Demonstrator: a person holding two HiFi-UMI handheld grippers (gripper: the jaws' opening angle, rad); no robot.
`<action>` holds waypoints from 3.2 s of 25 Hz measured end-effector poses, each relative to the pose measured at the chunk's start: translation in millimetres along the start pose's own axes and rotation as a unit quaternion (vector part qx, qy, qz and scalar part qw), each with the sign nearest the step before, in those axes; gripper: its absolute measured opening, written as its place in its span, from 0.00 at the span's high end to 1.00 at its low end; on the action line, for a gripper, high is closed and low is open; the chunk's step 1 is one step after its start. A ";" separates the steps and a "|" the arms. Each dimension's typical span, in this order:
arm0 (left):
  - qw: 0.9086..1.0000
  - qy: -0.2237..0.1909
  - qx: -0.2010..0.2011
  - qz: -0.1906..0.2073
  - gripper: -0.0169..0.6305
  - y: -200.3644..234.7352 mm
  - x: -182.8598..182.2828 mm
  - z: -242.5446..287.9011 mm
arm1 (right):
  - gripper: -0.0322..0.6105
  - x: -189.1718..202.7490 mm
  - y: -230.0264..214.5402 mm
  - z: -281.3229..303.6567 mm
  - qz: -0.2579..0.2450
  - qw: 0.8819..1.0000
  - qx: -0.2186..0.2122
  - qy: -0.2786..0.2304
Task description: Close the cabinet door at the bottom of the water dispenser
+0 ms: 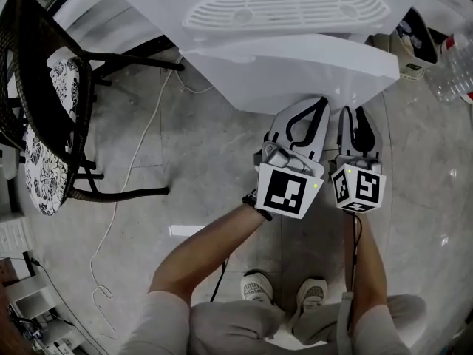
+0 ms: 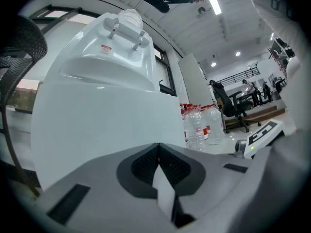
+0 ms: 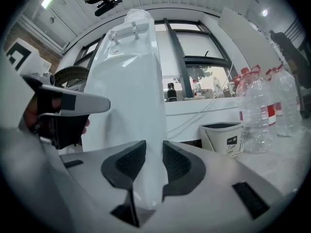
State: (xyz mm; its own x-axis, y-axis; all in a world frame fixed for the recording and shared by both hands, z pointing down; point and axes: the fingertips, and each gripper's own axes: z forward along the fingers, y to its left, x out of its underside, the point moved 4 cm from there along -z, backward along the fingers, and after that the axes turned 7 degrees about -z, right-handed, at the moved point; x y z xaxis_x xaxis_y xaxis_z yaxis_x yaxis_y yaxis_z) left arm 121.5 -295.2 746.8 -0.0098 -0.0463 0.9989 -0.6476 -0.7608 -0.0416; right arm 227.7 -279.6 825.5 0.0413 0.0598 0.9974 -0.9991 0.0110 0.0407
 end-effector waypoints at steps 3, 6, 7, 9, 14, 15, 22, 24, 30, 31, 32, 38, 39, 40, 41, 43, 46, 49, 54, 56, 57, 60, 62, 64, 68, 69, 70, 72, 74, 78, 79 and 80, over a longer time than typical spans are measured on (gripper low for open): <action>1.000 -0.002 -0.003 0.005 0.96 2.3 -1.4 7.0 | 0.76 -1.0 -3.6 7.4 0.003 1.000 -0.004 0.004; 1.000 -0.005 -0.012 0.008 0.96 8.4 -2.7 11.4 | 0.76 -2.7 -6.5 14.9 0.005 1.000 -0.007 0.009; 1.000 -0.004 -0.014 0.009 0.96 10.2 -2.6 12.1 | 0.77 -3.2 -7.4 17.1 0.008 1.000 -0.007 0.009; 1.000 0.000 -0.015 0.011 0.96 11.7 -2.1 12.3 | 0.77 -3.7 -8.8 20.2 0.017 1.000 -0.003 0.009; 1.000 0.001 -0.014 0.019 0.96 12.3 -2.2 10.6 | 0.77 -4.2 -13.0 33.4 0.028 1.000 0.008 0.007; 1.000 0.000 -0.014 0.018 0.96 13.0 -2.4 9.9 | 0.78 -5.7 -14.0 37.5 0.033 0.999 0.008 0.005; 1.000 0.007 -0.015 0.014 0.96 14.3 -0.1 4.1 | 0.80 -32.1 7.4 50.3 0.007 0.999 -0.028 -0.030; 1.000 0.004 -0.016 0.013 0.96 14.7 -1.0 3.6 | 0.80 -37.4 12.5 52.1 0.002 0.999 -0.032 -0.037; 1.000 0.000 -0.027 0.002 0.96 19.8 -3.2 -2.2 | 0.81 -48.5 24.2 47.9 0.007 0.998 -0.039 -0.056; 1.000 0.000 -0.031 -0.003 0.96 21.2 -2.4 -3.1 | 0.82 -50.6 24.9 45.6 0.009 0.997 -0.038 -0.060; 0.999 0.001 -0.036 -0.007 0.96 23.0 -1.6 -4.4 | 0.83 -53.0 25.7 43.3 0.010 0.997 -0.038 -0.062; 0.997 0.008 -0.066 -0.023 0.96 37.7 -0.3 -20.4 | 0.92 -57.1 24.1 27.6 0.030 0.997 -0.031 -0.058; 0.997 0.006 -0.068 -0.022 0.96 39.6 -2.4 -24.1 | 0.92 -57.0 22.7 24.4 0.033 0.997 -0.029 -0.056; 0.997 0.004 -0.069 -0.023 0.96 41.1 -5.4 -28.3 | 0.93 -57.5 21.5 20.8 0.036 0.998 -0.027 -0.054; 0.997 0.000 -0.070 -0.022 0.96 42.3 -9.2 -32.9 | 0.93 -58.8 20.2 16.7 0.038 0.998 -0.025 -0.053; 0.997 -0.006 -0.073 -0.018 0.96 44.7 -19.4 -44.1 | 0.93 -64.3 17.2 7.3 0.046 0.997 -0.019 -0.053; 0.996 -0.010 -0.084 -0.019 0.96 48.3 -36.8 -63.9 | 0.93 -80.2 9.8 -8.7 0.060 0.997 -0.005 -0.053; 0.996 -0.010 -0.091 -0.013 0.96 51.4 -58.2 -78.1 | 0.93 -107.6 1.8 -23.6 0.057 0.997 0.003 -0.054; 0.993 -0.010 -0.116 -0.029 0.96 58.1 -117.9 -101.3 | 0.93 -164.8 -3.6 -49.5 0.044 0.998 -0.003 -0.040; 0.991 -0.008 -0.125 -0.040 0.96 56.8 -151.0 -110.3 | 0.93 -194.7 -7.4 -61.7 0.047 0.998 -0.003 -0.029; 0.990 -0.005 -0.131 -0.049 0.96 56.8 -168.9 -115.6 | 0.93 -212.5 -7.4 -67.8 0.050 0.998 -0.004 -0.026; 0.987 0.003 -0.147 -0.065 0.96 57.0 -232.8 -132.4 | 0.93 -282.4 -2.4 -89.5 0.040 0.999 -0.021 -0.028; 0.987 0.005 -0.151 -0.063 0.96 52.1 -283.7 -141.5 | 0.93 -340.6 -3.3 -109.0 0.027 0.998 -0.033 -0.034; 0.986 0.005 -0.155 -0.066 0.96 47.0 -339.9 -151.0 | 0.93 -401.9 -5.8 -126.7 0.017 0.998 -0.042 -0.044; 0.984 -0.004 -0.165 -0.074 0.96 40.2 -467.6 -178.0 | 0.93 -526.3 -6.6 -162.5 -0.004 0.996 -0.073 -0.051; 0.984 -0.001 -0.166 -0.072 0.96 38.1 -499.2 -185.6 | 0.93 -556.8 -8.3 -174.6 -0.010 0.995 -0.081 -0.049; 0.983 0.001 -0.167 -0.071 0.96 36.1 -529.8 -192.8 | 0.92 -586.0 -10.8 -187.0 -0.014 0.995 -0.088 -0.045; 0.983 0.004 -0.169 -0.072 0.96 32.3 -588.8 -206.6 | 0.92 -640.7 -14.4 -211.8 -0.012 0.995 -0.096 -0.037; 0.982 0.001 -0.172 -0.074 0.96 26.9 -645.9 -219.7 | 0.92 -693.3 -12.6 -236.8 -0.013 0.994 -0.101 -0.029; 0.980 0.000 -0.183 -0.082 0.96 8.2 -734.8 -243.1 | 0.92 -780.7 -8.6 -279.7 -0.005 0.994 -0.107 -0.026; 0.979 -0.001 -0.186 -0.082 0.96 2.9 -751.7 -249.5 | 0.92 -797.8 -10.7 -288.7 -0.003 0.994 -0.103 -0.029; 0.979 -0.003 -0.188 -0.080 0.96 -1.9 -767.4 -256.4 | 0.92 -813.7 -14.3 -297.5 -0.002 0.995 -0.097 -0.033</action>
State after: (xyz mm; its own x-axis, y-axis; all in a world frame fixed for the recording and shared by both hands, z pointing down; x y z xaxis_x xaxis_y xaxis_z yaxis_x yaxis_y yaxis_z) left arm -65.1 -92.3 -13.9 0.1185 0.0485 0.9918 -0.8756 -0.4659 0.1274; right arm 210.9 -31.4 -4.6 0.0388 -0.0073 0.9992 -0.9780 0.2046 0.0395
